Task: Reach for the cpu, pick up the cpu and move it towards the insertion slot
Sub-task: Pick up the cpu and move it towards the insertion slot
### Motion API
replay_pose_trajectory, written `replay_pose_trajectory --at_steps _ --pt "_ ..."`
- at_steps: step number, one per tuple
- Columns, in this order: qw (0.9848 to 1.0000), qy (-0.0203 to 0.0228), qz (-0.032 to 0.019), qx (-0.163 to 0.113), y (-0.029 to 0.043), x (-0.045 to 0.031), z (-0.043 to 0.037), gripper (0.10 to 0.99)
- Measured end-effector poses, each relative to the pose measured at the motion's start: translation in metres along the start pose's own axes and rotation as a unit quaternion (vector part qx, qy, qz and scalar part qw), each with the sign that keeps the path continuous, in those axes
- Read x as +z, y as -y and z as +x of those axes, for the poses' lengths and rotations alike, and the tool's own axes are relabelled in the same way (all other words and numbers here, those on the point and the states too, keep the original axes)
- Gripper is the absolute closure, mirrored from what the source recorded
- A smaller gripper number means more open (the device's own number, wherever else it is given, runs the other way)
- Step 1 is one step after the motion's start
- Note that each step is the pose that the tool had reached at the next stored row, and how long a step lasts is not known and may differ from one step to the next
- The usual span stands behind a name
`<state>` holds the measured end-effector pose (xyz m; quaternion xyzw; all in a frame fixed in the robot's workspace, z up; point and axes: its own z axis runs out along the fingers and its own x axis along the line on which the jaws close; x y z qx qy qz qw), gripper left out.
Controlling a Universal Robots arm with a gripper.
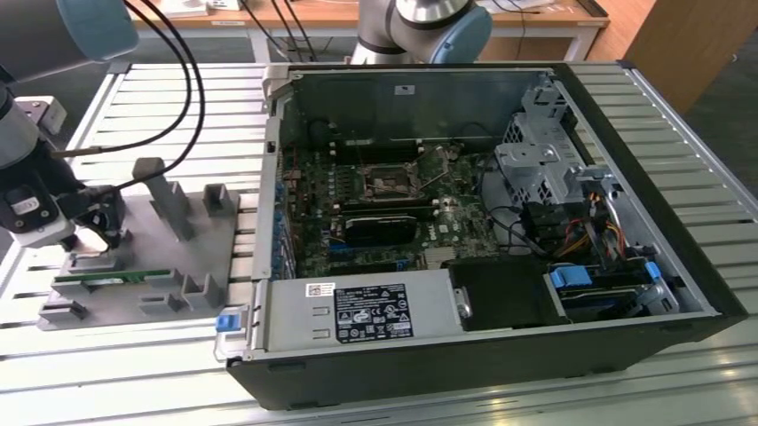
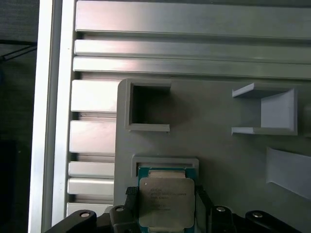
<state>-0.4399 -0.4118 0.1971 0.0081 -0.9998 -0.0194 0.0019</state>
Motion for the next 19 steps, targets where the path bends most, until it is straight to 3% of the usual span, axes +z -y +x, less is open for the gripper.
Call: replay_pose_trajectory --at_steps 19 --pt "1.0 0.0 0.0 0.0 -0.0004 -0.0108 0.0001 0.541"
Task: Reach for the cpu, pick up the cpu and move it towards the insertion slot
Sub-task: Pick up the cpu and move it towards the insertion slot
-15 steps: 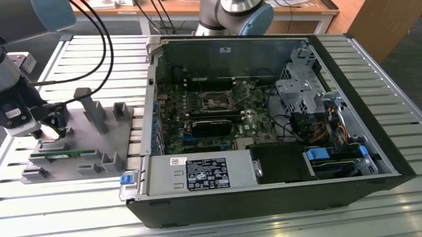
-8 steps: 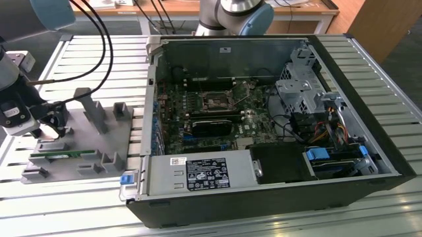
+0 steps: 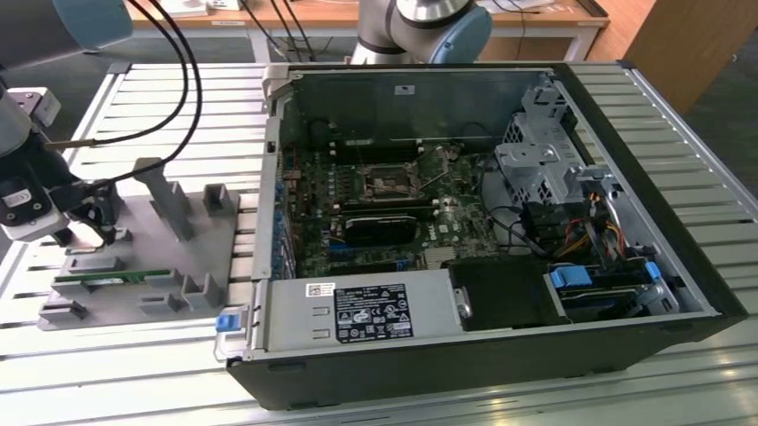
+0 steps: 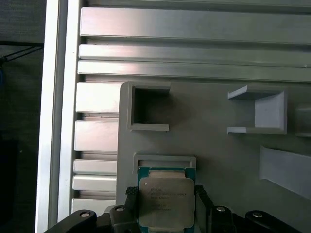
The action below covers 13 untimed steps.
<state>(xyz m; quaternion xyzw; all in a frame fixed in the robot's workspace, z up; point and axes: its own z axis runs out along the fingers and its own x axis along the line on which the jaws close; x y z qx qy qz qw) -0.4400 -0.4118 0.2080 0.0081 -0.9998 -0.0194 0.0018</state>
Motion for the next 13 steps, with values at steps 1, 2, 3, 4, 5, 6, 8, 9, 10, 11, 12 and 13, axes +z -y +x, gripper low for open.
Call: replay_pose_trajectory --at_steps 1,2,3,4,5,6,8,9,10,11,12,13 --pt "1.0 0.0 0.0 0.0 0.0 -0.0007 0.0 0.541" --pt "1.0 0.0 0.0 0.0 -0.0001 -0.0014 0.0 0.541" --pt "1.0 0.0 0.0 0.0 -0.0001 -0.0021 0.0 0.541" --pt "1.0 0.0001 0.0 0.0 -0.0001 -0.0027 -0.0001 0.541" --pt "1.0 0.0001 -0.0001 0.0 -0.0002 -0.0029 -0.0001 0.541" --pt "1.0 0.0002 -0.0001 0.0 -0.0002 -0.003 -0.0001 0.541" --pt "1.0 0.0 0.0003 0.0 -0.0003 -0.0036 0.0 0.541" --pt "1.0 0.0 0.0003 0.0 -0.0003 -0.0037 0.0 0.541" --pt "1.0 0.0 0.0004 0.0 -0.0004 -0.0039 0.0 0.541" --pt "1.0 0.0001 0.0005 0.0 -0.0004 -0.004 0.0 0.541" --pt "1.0 0.0 0.0006 0.0 -0.0005 -0.0042 0.0 0.541" --pt "1.0 0.0 0.0008 0.0 -0.0005 -0.0044 0.0 0.541"
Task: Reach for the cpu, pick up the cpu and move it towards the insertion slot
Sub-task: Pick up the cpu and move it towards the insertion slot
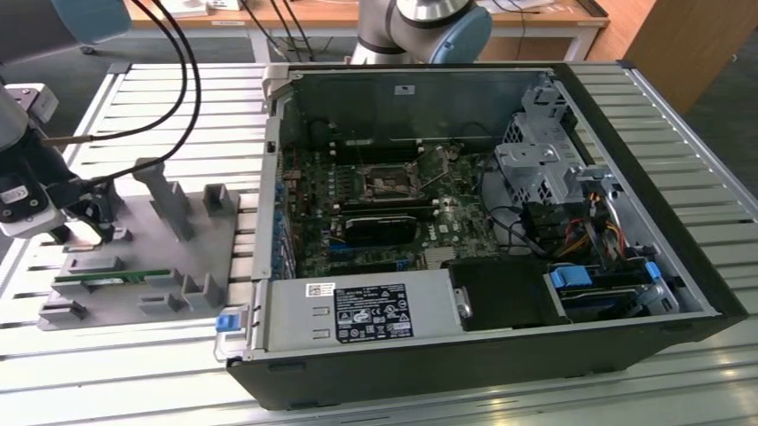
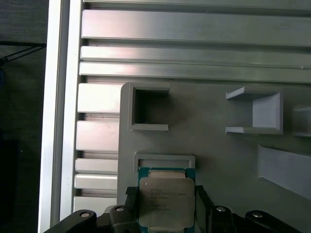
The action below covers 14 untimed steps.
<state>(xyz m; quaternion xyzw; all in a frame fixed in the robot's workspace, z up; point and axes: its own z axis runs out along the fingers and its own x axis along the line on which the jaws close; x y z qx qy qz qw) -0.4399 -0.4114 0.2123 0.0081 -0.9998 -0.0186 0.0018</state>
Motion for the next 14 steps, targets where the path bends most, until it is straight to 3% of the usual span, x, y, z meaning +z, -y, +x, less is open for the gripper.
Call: replay_pose_trajectory --at_steps 6,14 --pt "1.0 -0.0001 0.0004 0.0 -0.0003 -0.0023 0.0 0.541" --pt "1.0 0.0 0.0006 0.0 -0.001 -0.0122 0.0001 0.541"
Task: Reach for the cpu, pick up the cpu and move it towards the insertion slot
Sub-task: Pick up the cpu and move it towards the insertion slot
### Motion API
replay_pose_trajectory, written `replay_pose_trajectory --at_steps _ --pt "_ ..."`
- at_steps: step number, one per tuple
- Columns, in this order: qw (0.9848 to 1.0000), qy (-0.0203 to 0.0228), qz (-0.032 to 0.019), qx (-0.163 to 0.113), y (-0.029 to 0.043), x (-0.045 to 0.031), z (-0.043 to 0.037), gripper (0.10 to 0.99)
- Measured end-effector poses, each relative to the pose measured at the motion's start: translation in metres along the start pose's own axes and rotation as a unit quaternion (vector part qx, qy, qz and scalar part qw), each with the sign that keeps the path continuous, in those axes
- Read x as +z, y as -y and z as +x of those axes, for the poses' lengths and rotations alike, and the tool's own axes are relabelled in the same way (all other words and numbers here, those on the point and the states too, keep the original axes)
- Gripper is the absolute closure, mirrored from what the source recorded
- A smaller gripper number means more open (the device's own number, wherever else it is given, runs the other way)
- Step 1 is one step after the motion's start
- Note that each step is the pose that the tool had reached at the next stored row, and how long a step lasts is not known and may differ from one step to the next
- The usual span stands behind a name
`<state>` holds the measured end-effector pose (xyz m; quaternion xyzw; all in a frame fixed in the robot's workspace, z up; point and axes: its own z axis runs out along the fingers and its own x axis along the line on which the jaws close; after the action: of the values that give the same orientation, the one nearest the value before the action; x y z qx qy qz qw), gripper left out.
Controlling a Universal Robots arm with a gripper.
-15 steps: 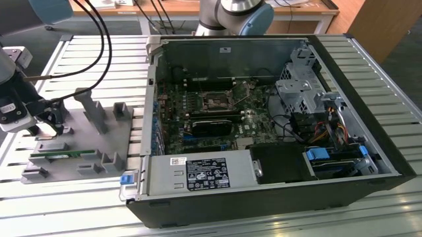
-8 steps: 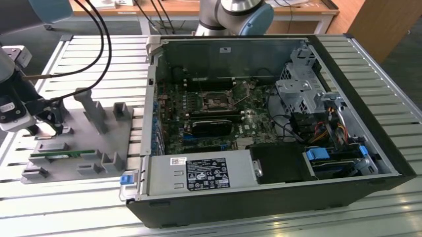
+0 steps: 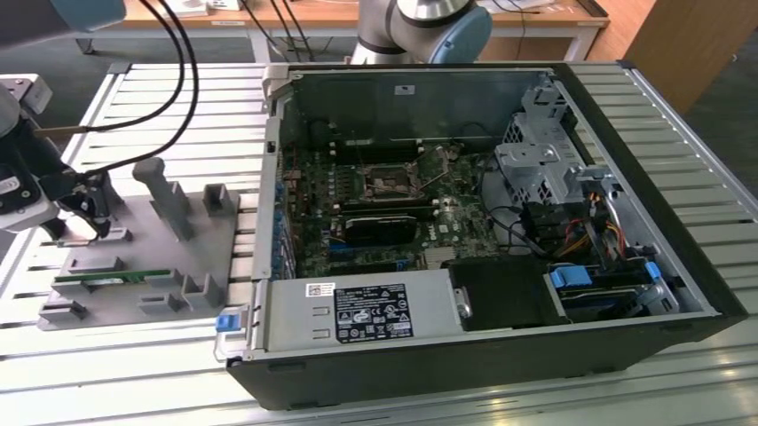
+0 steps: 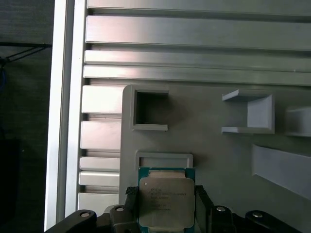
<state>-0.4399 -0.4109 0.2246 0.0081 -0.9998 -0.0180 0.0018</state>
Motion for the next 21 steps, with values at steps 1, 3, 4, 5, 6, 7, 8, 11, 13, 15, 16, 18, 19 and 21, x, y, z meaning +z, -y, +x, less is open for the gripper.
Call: replay_pose_trajectory --at_steps 1,3,4,5,6,7,8,11,13,15,16,18,19,21 --pt "1.0 0.0 0.0 0.0 -0.0001 -0.0012 0.0 0.541" --pt "1.0 0.0001 0.0 0.0 -0.0004 -0.0034 0.0 0.541" --pt "1.0 0.0 0.0001 0.0 -0.0005 -0.0046 0.0 0.541" --pt "1.0 0.0 0.0001 0.0 -0.0006 -0.0057 0.0 0.541" --pt "1.0 0.0 0.0002 0.0 -0.0007 -0.0067 0.0 0.541" --pt "1.0 0.0 0.0002 0.0 -0.0009 -0.0079 0.0 0.541" --pt "1.0 0.0 0.0002 0.0 -0.001 -0.0089 0.0 0.541" --pt "1.0 0.0 0.0002 0.0 -0.0011 -0.0115 0.0 0.541" --pt "1.0 0.0001 0.0002 0.0 -0.0013 -0.0132 0.0 0.541" --pt "1.0 0.0 0.0002 0.0 -0.0016 -0.0159 0.0 0.541" --pt "1.0 0.0 0.0002 0.0 -0.0016 -0.0171 0.0 0.541" --pt "1.0 0.0 0.0003 0.0 -0.0018 -0.0195 0.0001 0.541" --pt "1.0 0.0001 0.0003 0.0 -0.0019 -0.0207 0.0001 0.541" --pt "1.0 0.0 0.0004 0.0 -0.0021 -0.0237 0.0001 0.541"
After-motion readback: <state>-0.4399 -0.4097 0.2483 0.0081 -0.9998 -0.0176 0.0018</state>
